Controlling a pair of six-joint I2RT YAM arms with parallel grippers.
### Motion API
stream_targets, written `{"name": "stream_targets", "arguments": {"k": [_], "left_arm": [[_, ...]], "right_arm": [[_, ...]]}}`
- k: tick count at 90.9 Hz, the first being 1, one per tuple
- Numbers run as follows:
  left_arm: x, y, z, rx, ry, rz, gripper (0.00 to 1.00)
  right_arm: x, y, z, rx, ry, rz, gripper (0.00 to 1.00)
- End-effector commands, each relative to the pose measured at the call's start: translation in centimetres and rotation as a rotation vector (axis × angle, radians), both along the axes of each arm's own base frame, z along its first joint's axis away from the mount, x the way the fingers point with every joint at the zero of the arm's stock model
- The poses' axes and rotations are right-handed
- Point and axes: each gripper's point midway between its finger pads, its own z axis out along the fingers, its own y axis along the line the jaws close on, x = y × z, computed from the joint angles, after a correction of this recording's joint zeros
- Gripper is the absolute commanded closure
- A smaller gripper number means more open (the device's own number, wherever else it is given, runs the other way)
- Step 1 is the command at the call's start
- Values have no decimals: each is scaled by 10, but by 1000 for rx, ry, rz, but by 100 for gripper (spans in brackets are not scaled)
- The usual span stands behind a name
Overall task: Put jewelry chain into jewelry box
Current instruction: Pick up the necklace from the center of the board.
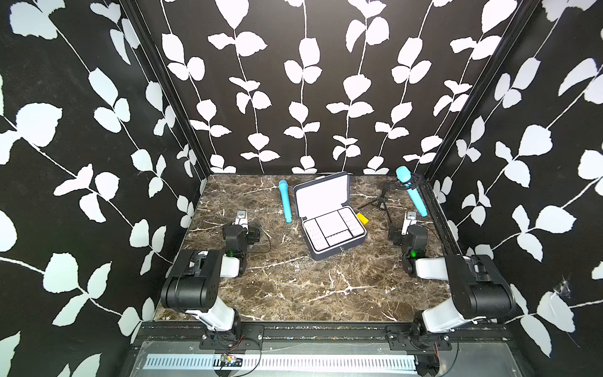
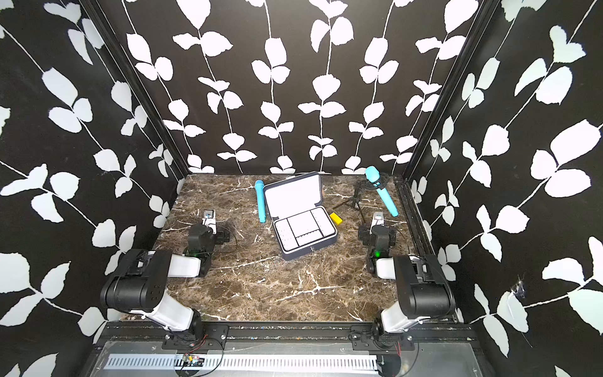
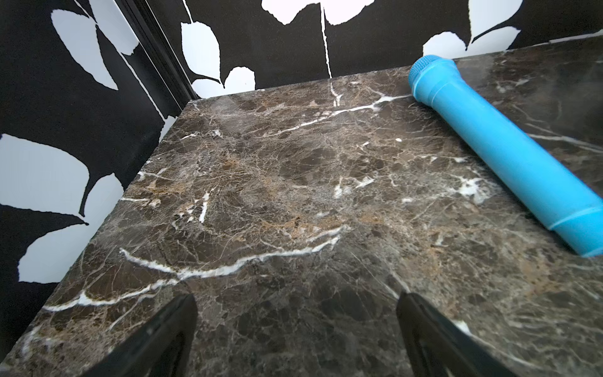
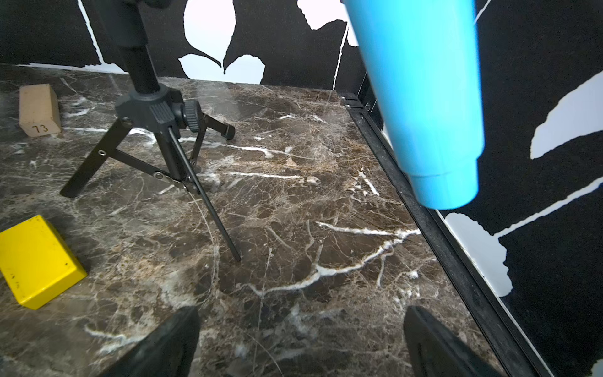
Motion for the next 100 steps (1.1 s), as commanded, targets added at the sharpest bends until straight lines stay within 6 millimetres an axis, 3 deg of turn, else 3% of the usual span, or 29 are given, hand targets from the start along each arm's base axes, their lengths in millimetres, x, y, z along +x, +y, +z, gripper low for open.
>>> {"name": "stream_targets", "arguments": {"k": [1,36,49,56,62,70,71,73,83,91,100], "left_arm": [[4,1,11,-8,-33,-1,2],[3,0,12,-12,-36,-1,1],[-6,-9,50,-9,-42,-57,2],[-14,15,80,-69,-48,121,1],[-33,43,95,-181,-14,341,1],[-80,69,101,-458,68,699,2],[-83,70,108,-484,67,721,2],[-95,70,104,-508,107,755,1],[-91,31,87,-706,162,579,2],[-85,-10,76,-844,256,418,1],[-93,-54,58,-757,431,320,2]], "right_arm": [[2,2,9,3,-35,5,1],[6,11,7,21,-20,75,1],[3,9,40,10,-18,53,1],[3,3,71,48,-10,-20,1],[0,-9,95,178,-7,-165,1],[-35,-35,91,436,89,-516,0],[-36,-31,89,468,104,-513,0],[-37,-28,84,530,117,-513,0],[-32,-5,81,698,95,-437,0],[-38,17,93,563,179,-355,0],[-48,47,89,430,326,-241,0]]}}
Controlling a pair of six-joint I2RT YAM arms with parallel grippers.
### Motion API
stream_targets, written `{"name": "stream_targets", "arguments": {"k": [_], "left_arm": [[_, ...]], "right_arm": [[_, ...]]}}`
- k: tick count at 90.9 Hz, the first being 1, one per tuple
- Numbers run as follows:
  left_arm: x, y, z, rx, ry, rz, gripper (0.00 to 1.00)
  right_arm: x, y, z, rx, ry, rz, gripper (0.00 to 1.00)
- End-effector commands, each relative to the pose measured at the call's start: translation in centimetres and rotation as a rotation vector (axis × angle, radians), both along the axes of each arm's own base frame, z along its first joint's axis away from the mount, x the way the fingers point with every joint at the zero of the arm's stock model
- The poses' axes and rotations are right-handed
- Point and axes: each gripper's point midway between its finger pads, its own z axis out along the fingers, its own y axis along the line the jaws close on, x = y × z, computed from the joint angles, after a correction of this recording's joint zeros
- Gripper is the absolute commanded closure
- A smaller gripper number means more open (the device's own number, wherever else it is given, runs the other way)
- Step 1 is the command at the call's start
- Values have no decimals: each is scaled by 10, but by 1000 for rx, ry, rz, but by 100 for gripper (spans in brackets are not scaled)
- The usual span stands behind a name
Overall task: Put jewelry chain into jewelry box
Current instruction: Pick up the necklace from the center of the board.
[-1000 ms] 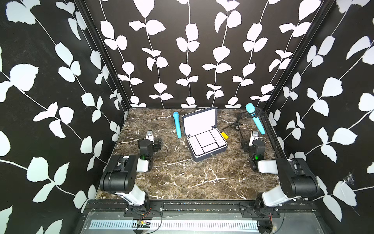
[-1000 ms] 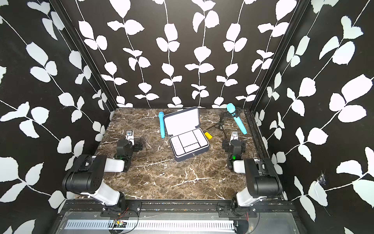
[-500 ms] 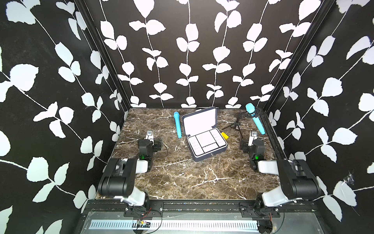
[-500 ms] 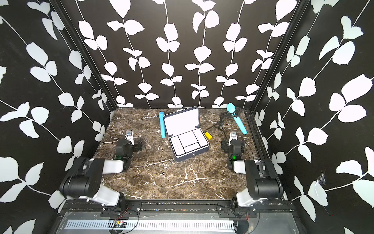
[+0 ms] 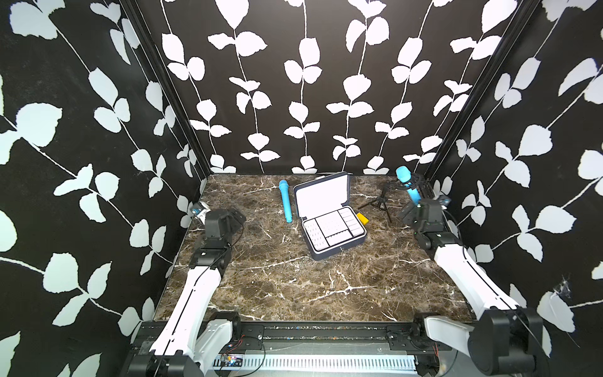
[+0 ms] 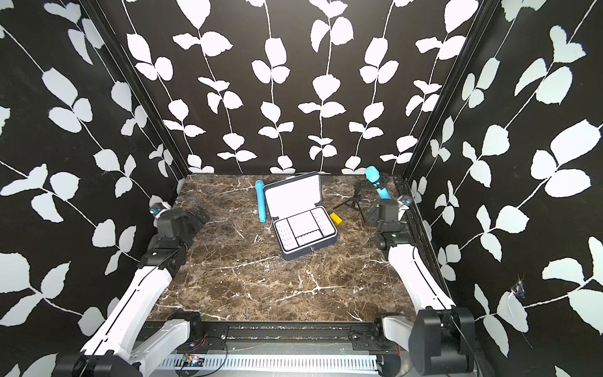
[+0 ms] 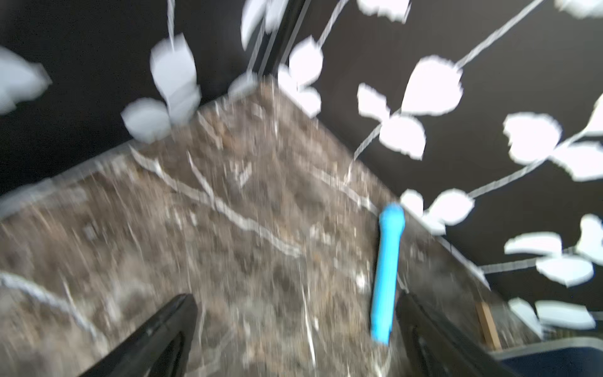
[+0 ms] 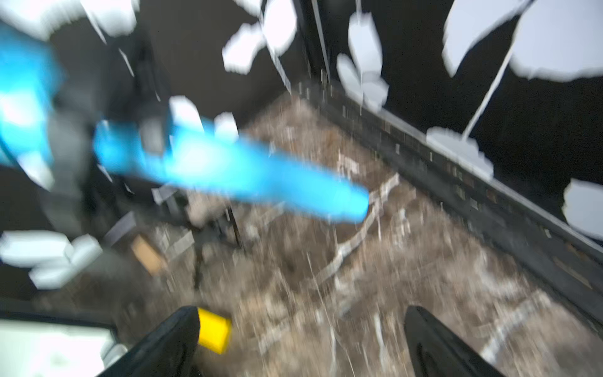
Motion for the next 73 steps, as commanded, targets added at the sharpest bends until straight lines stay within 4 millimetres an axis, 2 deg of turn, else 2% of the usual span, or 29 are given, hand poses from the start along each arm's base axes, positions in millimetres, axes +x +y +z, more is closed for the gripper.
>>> {"name": "stream_targets", "arguments": {"k": [1,10,16,20,27,39,52,56,73], "left_arm": [[-25,-61,-52,-91,258,-186,2],[-43,-105,-63,32,348,-369,2],[-57,-125,-70,116,393,-456,3],[-66,-134,-77,164,427,-504,4],[-80,-147,-90,230,495,-581,10],[-100,-162,-113,367,601,-680,18],[-110,-184,-141,378,672,-763,39],[-111,-190,-145,377,679,-776,44],[-108,-205,-148,394,690,-800,53]], "right_arm": [[-21,30,-8,-59,169,128,0],[-34,60,-21,-57,199,271,3],[-45,74,-28,-54,196,339,3],[-53,76,-33,-72,194,343,4],[-65,82,-43,-84,198,369,5],[-80,87,-48,-88,236,426,6],[-85,93,-50,-110,261,499,6],[-85,94,-49,-111,263,507,6],[-84,91,-47,-118,246,490,6]]}}
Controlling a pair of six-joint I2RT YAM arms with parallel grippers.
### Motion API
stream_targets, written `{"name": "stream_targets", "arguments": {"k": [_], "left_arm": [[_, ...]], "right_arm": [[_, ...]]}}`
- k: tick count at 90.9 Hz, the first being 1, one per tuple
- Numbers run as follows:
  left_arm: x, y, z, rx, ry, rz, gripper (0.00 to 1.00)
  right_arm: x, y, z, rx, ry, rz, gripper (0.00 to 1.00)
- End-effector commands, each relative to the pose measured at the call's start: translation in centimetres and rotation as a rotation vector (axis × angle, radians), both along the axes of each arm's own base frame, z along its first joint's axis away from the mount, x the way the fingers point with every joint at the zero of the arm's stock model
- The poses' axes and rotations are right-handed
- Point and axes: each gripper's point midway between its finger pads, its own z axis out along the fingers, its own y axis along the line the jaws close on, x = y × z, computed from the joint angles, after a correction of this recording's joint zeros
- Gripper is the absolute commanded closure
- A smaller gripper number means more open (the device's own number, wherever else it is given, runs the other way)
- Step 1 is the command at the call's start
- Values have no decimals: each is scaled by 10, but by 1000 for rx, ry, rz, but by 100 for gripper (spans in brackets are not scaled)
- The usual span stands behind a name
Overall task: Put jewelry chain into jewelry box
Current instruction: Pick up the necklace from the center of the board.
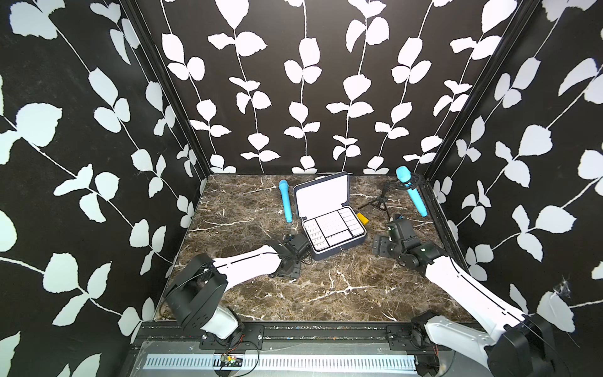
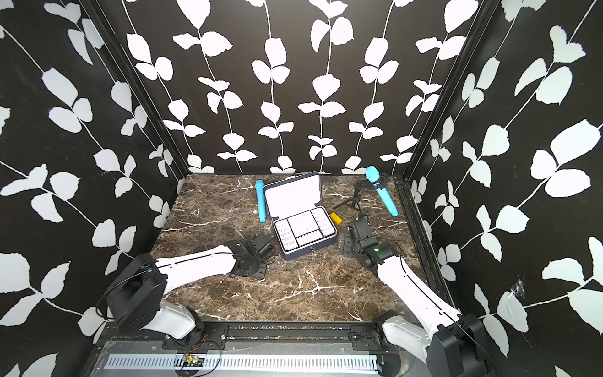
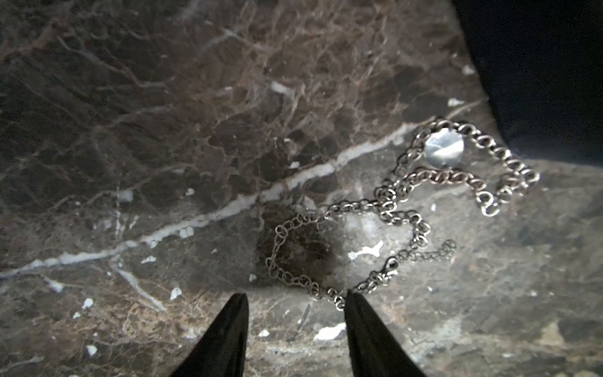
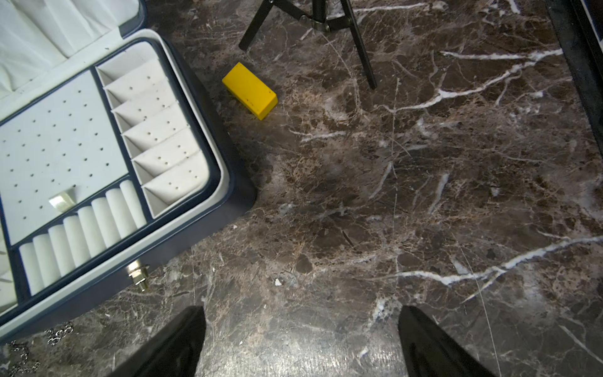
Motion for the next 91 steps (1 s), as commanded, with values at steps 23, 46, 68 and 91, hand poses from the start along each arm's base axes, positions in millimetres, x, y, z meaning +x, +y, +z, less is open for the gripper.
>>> {"name": "stream_targets", "arguments": {"k": [23,46,68,91], "left_arm": [[6,-1,8,35,-10,80,55],[-4,3,3,-65,-2,306,56],[-7,-1,-7,-100,30,406,62],[-3,2,-8,-95,13,495,67]], "right_arm": [[2,0,7,-3,-27,3,6],[3,-4,9,4,-43,-33,6],[3,-4,11,14,-48,-45,6],[2,-4,12,20,-50,-53,7]]}}
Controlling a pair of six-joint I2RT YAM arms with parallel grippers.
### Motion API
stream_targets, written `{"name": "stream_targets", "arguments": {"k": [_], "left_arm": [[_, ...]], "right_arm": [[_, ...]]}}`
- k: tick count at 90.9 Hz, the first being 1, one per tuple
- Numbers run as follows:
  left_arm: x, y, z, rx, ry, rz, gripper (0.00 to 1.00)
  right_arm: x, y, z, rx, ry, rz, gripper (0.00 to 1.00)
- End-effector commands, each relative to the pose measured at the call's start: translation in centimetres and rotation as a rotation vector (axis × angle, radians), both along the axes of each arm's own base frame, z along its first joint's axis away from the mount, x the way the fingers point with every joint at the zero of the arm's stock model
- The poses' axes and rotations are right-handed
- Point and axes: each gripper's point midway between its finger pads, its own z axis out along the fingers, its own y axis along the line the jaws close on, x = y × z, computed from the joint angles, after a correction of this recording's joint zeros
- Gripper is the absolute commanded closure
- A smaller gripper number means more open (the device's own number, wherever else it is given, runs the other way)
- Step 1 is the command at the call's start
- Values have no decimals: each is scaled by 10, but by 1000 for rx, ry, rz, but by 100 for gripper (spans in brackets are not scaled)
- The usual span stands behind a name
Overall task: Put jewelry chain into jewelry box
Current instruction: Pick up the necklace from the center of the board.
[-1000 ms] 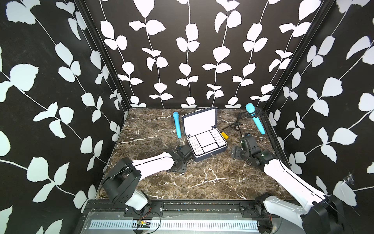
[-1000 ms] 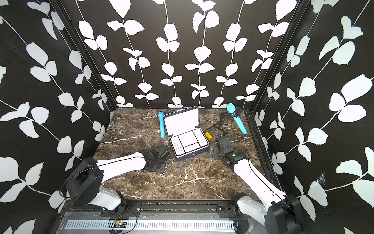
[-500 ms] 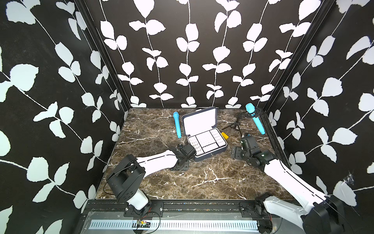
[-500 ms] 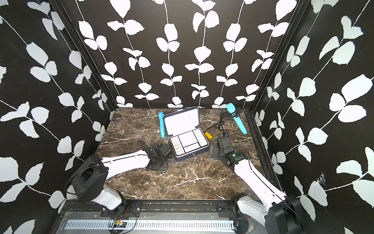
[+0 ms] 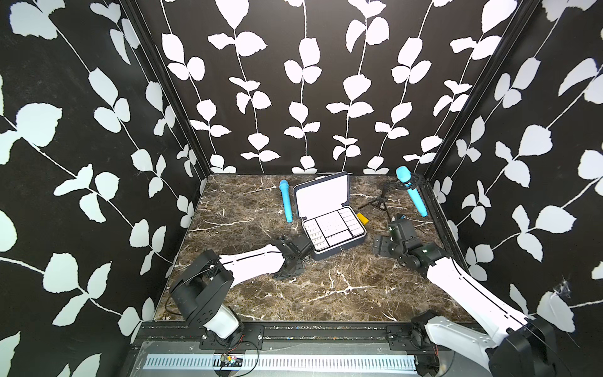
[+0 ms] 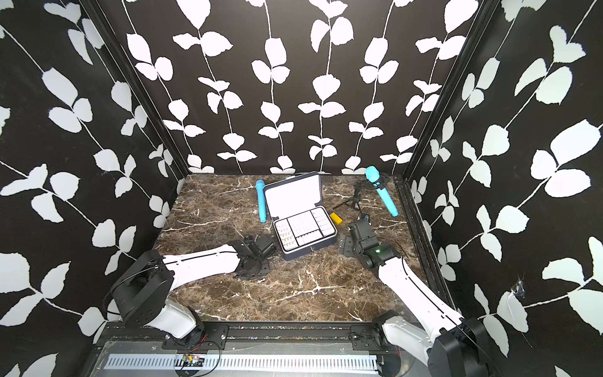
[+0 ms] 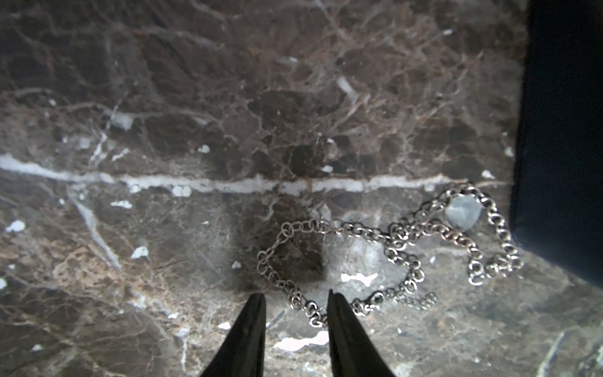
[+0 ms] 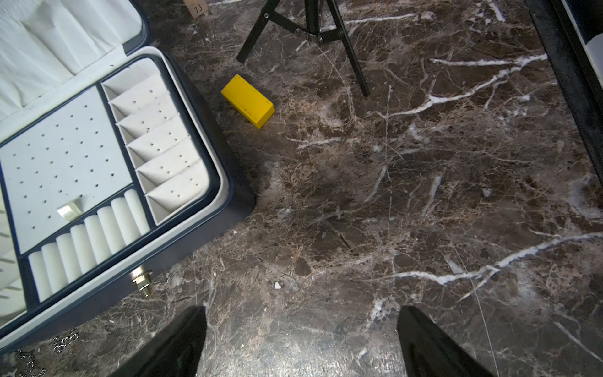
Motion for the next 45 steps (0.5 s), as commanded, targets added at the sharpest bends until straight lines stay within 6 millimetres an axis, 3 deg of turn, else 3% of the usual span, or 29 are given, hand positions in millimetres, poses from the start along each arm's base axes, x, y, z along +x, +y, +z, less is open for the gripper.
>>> {"name": "stream_targets", "arguments": {"k": [1,19,45], "left_arm": [[-1,5,-2,16,1,68,67],[-1,11,0,39,2,156,74],[-5,4,-12,6,43,198,74]], "right_arm": [[2,-2,6,4,-27,-20,7],[2,-1,6,15,-27,-24,7],[2,0,5,17,-27,-26,7]]}}
